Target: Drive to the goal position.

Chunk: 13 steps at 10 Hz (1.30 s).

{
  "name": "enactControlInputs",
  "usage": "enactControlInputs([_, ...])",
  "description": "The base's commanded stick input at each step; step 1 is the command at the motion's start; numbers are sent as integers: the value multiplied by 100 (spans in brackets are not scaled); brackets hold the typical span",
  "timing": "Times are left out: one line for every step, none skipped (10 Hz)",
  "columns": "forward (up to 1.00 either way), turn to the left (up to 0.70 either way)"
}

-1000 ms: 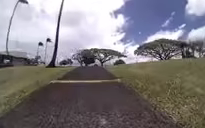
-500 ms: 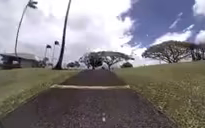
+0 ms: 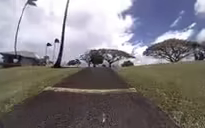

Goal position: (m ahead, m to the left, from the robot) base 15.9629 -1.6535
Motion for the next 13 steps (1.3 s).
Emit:
enactControlInputs([70,0])
enactControlInputs([70,0])
enactControlInputs([70,0])
enactControlInputs([70,2])
enactControlInputs([70,16])
enactControlInputs([70,35])
enactControlInputs([70,35])
enactControlInputs([70,35])
enactControlInputs([70,20])
enactControlInputs([70,3])
enactControlInputs([70,3])
enactControlInputs([70,3])
enactControlInputs([70,3])
